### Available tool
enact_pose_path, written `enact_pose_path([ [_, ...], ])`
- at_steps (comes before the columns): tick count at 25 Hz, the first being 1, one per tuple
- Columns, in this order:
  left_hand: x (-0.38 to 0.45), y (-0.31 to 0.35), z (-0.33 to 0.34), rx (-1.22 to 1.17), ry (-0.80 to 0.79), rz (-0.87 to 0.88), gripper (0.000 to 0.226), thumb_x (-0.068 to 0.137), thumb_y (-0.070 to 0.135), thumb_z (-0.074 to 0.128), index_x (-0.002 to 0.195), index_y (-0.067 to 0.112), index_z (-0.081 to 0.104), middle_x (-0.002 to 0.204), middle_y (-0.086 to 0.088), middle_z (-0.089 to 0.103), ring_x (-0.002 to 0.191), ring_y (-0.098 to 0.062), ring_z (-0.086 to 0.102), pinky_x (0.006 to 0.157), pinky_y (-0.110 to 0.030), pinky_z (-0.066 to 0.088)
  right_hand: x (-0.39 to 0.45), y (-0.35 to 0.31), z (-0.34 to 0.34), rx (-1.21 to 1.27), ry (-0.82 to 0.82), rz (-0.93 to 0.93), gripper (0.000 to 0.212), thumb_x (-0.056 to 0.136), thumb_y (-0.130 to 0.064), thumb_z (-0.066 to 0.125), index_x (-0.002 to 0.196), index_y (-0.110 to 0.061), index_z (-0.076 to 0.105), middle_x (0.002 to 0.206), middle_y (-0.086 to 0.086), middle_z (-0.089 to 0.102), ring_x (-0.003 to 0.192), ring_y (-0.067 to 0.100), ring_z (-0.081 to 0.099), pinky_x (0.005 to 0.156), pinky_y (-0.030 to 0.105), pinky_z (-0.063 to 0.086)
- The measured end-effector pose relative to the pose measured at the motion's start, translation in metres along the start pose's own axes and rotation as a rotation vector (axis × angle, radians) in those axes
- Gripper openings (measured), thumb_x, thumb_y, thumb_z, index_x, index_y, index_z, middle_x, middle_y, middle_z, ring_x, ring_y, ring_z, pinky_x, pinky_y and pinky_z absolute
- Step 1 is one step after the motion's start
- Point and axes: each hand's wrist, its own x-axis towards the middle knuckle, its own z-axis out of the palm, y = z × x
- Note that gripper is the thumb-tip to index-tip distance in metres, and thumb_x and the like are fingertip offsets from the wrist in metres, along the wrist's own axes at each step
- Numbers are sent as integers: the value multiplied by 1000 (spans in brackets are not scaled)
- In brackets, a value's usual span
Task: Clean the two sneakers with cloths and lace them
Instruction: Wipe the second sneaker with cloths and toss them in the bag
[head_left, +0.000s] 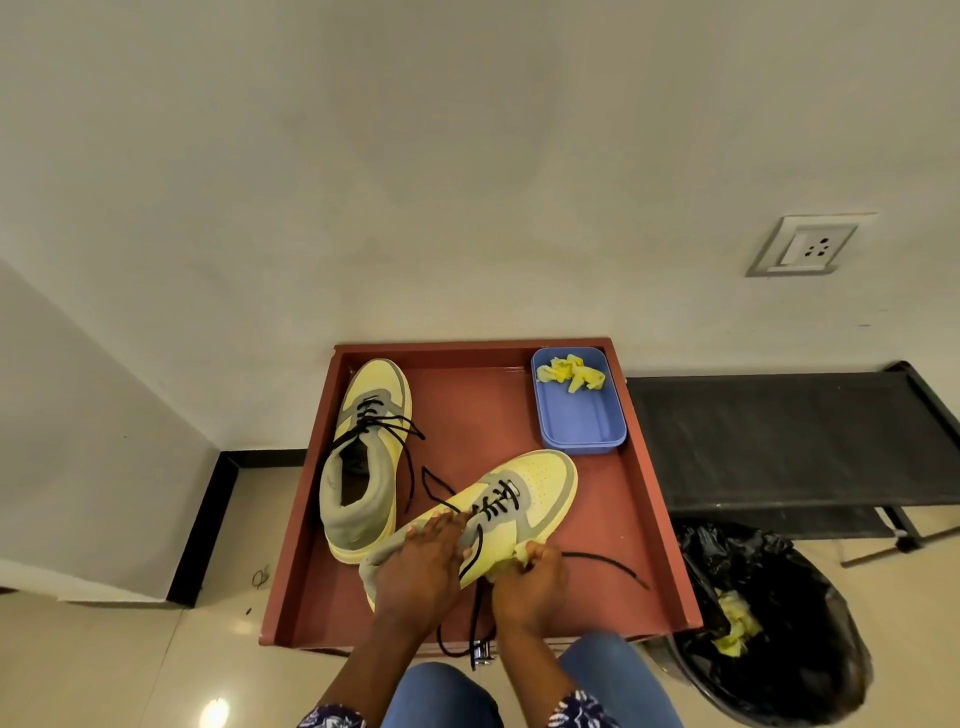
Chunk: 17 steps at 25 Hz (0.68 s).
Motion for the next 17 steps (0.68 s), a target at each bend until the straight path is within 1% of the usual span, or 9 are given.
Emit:
enact_pose_path([
  [3,0,0,0,12,-12,-9,48,99,29,30,146,27,20,152,7,27,139,-12,28,109,-24,29,-24,11,16,15,-61,56,21,78,9,56,83,-10,48,97,17,56,87,30,53,82,39,49],
  [5,0,-2,3,19,-19,-10,48,99,30,30,146,28,19,152,7,27,139,-13,28,109,-26,29,-26,16,19,9,-98,79,22,79,6,56,80,-14,47,96,15,58,89,32,57,82,42,51],
  [7,1,-4,5,20,-22,-10,47,99,30,30,146,29,20,152,7,28,139,-12,27,110,-26,29,-18,16,15,31,-97,94,29,78,5,57,74,-21,45,93,13,59,88,32,58,80,40,52],
  [9,1,-4,5,14,-10,-15,47,99,30,29,145,29,21,151,8,29,139,-12,29,109,-27,31,-4,14,8,33,-59,81,31,77,6,56,71,-22,45,93,14,60,87,32,57,78,38,50],
  [10,1,-4,5,13,-1,-13,47,99,30,29,145,29,22,151,7,30,138,-12,30,108,-27,32,3,11,5,22,-37,70,27,78,5,56,73,-19,47,94,15,61,87,33,57,79,38,49],
  [12,0,-5,7,17,18,6,46,99,31,28,145,29,22,151,7,31,138,-12,31,108,-27,32,16,6,1,-4,15,56,16,79,4,55,83,-12,56,99,18,62,91,34,57,82,39,49],
  [13,0,-5,7,19,22,10,46,99,32,28,145,30,22,151,8,30,138,-12,31,108,-26,31,23,2,-1,-7,44,49,16,80,4,54,90,-8,60,102,20,63,94,35,58,84,40,49],
  [15,1,-6,9,11,12,-4,47,99,32,29,145,31,21,151,9,29,139,-12,29,109,-25,29,38,-6,-5,-33,90,35,23,82,4,52,101,-2,63,108,22,62,101,37,57,88,40,47],
  [17,2,-8,10,6,3,-8,47,99,32,29,146,31,20,152,10,27,140,-12,27,111,-25,27,55,-18,-10,-97,106,1,27,83,4,51,108,-1,62,111,22,62,104,38,56,89,40,45],
])
